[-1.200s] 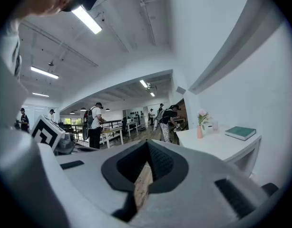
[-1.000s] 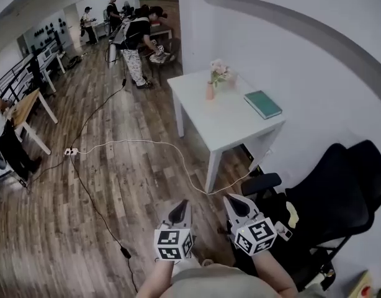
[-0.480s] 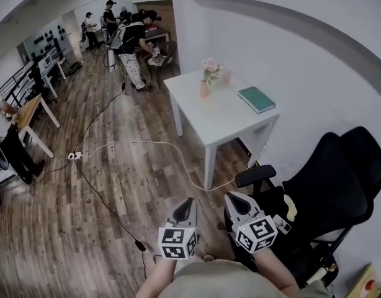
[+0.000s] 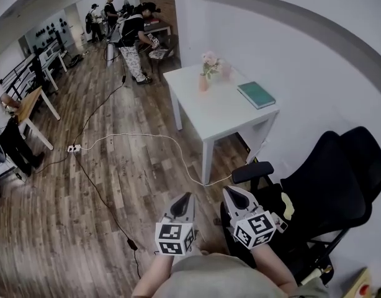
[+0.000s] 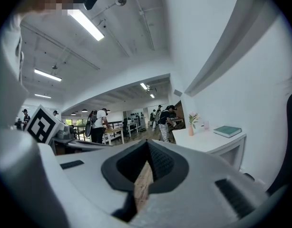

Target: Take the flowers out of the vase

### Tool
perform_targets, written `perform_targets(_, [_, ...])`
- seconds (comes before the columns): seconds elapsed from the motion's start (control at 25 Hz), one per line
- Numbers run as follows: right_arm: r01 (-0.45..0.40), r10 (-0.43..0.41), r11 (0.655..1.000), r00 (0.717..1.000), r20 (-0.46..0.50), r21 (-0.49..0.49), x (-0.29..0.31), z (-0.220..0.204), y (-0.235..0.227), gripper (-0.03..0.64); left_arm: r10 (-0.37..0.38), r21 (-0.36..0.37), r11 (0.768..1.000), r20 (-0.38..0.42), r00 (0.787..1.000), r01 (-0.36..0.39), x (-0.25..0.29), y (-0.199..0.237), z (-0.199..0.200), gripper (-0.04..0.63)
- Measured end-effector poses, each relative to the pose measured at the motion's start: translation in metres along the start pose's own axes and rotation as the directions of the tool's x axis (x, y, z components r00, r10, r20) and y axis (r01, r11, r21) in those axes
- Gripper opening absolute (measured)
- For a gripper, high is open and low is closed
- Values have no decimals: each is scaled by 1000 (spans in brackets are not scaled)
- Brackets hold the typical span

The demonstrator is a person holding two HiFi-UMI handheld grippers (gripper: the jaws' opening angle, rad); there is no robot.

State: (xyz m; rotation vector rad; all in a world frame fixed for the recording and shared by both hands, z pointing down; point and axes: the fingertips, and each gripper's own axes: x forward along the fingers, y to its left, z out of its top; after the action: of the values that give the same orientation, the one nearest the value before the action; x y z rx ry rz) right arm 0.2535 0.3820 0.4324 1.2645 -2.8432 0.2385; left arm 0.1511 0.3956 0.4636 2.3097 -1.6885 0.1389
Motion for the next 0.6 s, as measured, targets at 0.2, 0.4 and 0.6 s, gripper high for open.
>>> perform_targets(0.2, [-17, 17, 1000, 1000, -3, 2, 6, -2, 2, 2, 14, 1, 1000, 4, 1000, -14, 2, 5, 1, 18])
perform_targets(0.4, [-24, 24, 1000, 1000, -7, 7, 14, -3, -2, 2, 24, -3, 1000, 6, 1000, -24, 9, 9, 3, 18])
perform_targets(0.6, [-18, 18, 1000, 1000, -9, 22, 30, -4, -6, 2, 19, -7, 1000, 3, 1000, -19, 19, 22, 4, 18])
